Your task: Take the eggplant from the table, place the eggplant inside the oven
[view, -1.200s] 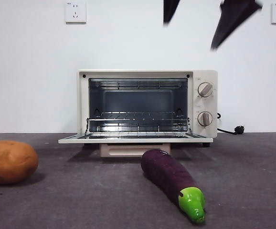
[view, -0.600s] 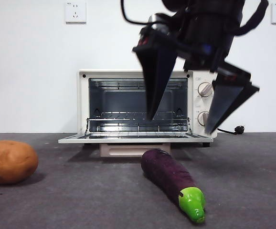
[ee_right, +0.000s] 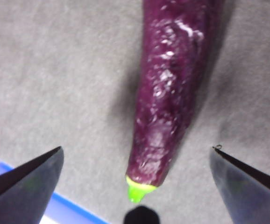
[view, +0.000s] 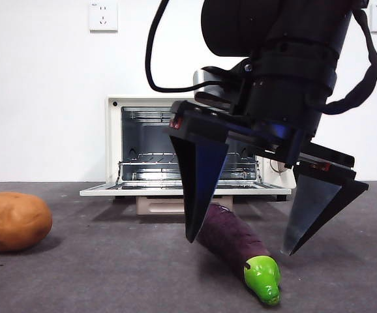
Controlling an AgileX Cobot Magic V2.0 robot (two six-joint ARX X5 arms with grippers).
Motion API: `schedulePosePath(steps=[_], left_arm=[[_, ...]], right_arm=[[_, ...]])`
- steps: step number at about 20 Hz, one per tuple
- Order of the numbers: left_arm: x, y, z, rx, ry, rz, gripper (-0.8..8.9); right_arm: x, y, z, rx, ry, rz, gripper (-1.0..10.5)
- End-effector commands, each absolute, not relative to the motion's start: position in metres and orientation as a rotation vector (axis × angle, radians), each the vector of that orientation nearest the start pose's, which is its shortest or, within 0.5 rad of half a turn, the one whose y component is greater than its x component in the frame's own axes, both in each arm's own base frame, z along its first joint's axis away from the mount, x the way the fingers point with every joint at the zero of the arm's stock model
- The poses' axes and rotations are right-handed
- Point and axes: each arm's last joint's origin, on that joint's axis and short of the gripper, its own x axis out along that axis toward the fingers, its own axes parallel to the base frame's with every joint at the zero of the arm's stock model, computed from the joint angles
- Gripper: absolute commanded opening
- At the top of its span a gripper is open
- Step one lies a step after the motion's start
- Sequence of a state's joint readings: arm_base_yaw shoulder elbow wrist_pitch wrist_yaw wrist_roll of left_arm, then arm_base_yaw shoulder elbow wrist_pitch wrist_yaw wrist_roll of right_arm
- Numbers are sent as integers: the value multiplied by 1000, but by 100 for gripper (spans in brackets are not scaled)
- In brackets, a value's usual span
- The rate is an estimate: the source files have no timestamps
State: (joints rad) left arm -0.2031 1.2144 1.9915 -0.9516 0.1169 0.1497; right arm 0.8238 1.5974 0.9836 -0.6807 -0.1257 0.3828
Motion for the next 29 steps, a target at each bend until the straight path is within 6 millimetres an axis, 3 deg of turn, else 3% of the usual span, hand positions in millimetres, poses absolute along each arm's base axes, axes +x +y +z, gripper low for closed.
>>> schedulePosePath(steps=[1, 7, 11, 15, 22, 24, 29], left_arm=[[150, -34, 550, 164, 141, -347, -6], [150, -34, 550, 166, 141, -347, -6], [150, -34, 550, 169, 140, -347, -6], [150, -34, 549, 169, 141, -347, -6], [150, -34, 549, 172, 142, -348, -6], [150, -34, 549, 172, 141, -347, -6], [150, -34, 549, 172, 142, -348, -6]], right_arm=[[191, 212, 176, -135, 1387, 520, 532], [187, 207, 163, -118, 1398, 480, 514], [187, 206, 161, -127, 1388, 468, 235], [189, 208, 162, -117, 1366, 479, 43], [187, 211, 164, -137, 1347, 517, -12], [180, 214, 172, -126, 1339, 577, -12], [161, 217, 213, -85, 1209, 704, -12]])
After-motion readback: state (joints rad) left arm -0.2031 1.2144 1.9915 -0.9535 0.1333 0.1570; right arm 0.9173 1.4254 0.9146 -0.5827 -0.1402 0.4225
